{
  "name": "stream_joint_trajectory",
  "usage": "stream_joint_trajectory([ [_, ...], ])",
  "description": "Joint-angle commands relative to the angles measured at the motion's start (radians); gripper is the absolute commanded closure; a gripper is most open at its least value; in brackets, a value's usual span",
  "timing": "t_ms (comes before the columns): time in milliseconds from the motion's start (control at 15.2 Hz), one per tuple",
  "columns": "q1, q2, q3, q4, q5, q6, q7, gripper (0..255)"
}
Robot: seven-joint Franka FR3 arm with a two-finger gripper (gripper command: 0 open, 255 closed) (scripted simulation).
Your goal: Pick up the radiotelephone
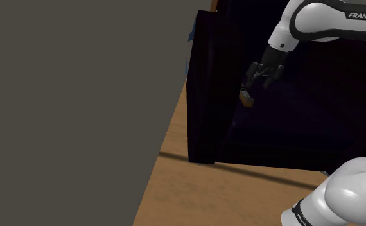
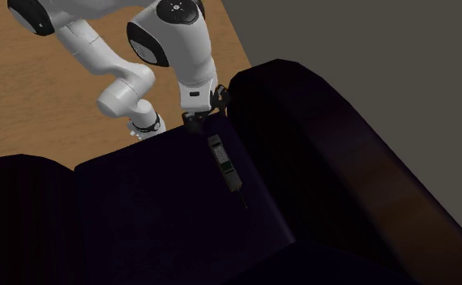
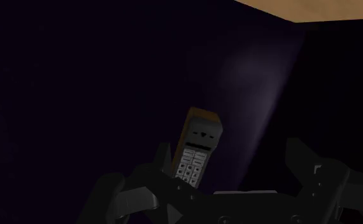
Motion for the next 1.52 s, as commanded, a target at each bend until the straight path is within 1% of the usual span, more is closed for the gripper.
stream_joint_trajectory([
  [0,-0.02,0.087,-0.001,0.051,-0.008,0.022,0.044,0],
  [528,-0.088,0.376,-0.029,0.244,-0.039,0.059,0.205,0],
  [990,-0.088,0.382,-0.03,0.156,-0.04,0.152,0.206,0],
  [1122,-0.088,0.382,-0.03,0.149,-0.04,0.16,0.206,0],
  [1188,-0.088,0.382,-0.03,0.148,-0.04,0.16,0.205,255],
  [1452,-0.088,0.381,-0.03,0.148,-0.04,0.16,0.205,255],
])
